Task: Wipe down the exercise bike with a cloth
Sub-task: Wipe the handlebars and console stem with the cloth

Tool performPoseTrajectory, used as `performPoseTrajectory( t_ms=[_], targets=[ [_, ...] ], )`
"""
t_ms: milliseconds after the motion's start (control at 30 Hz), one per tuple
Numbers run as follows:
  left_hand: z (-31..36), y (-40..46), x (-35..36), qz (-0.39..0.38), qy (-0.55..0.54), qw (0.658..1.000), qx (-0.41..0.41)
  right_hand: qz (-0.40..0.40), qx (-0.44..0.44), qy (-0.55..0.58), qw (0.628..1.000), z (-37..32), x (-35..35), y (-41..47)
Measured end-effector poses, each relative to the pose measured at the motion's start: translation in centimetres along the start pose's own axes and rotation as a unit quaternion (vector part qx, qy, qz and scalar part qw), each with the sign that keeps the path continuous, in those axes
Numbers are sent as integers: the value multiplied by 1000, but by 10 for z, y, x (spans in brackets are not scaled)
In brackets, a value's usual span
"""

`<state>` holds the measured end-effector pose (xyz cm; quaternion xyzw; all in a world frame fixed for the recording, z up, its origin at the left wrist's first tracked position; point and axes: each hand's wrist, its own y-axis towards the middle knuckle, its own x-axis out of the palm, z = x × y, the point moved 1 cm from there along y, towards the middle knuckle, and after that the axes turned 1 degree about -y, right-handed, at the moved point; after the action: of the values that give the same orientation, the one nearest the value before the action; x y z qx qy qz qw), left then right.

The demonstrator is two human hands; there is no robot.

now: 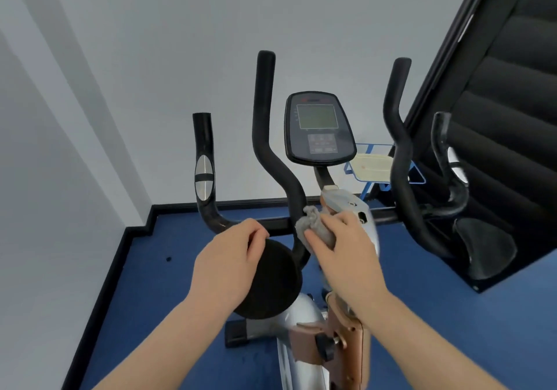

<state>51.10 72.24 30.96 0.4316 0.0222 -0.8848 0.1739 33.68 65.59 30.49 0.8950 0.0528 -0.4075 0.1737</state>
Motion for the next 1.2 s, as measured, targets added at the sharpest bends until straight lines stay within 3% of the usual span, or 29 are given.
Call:
performPoseTrajectory(
  t_ms=[167, 300, 400, 500, 600, 667, 800, 900, 1033, 1200],
  targets=[
    [-1, 0, 0, -6, -5, 1000, 6, 41, 15, 107, 993, -17, 0, 33],
    [-2, -1, 1, 4, -10, 1000, 12, 103, 58, 193, 974, -11, 20, -33],
    [-2, 0, 0, -3, -13, 1000, 21, 67, 67, 191, 977, -2, 12, -31],
    [-2, 0, -1, -9, -11, 999, 29, 100, 91, 203, 970, -5, 8, -2],
    [-2, 0, -1, -4, -10, 999, 38, 142, 107, 249, 952, -13, 28, -29],
    [-2, 0, -1, -5, -16, 999, 43, 153, 83, 239, 955, -11, 31, -56],
    [-3, 1, -1, -5, -14, 999, 49, 82, 82, 224, 968, -3, 15, -12],
    [-4, 0, -1, 4, -19, 999, 45, 116, 72, 241, 961, -11, 18, -3],
    [-2, 0, -2, -6, -8, 999, 41, 159, 34, 235, 958, -11, 27, -55],
    [-1, 0, -2, -16, -7, 999, 28, 68, 29, 156, 985, -4, 7, 12]
  ],
)
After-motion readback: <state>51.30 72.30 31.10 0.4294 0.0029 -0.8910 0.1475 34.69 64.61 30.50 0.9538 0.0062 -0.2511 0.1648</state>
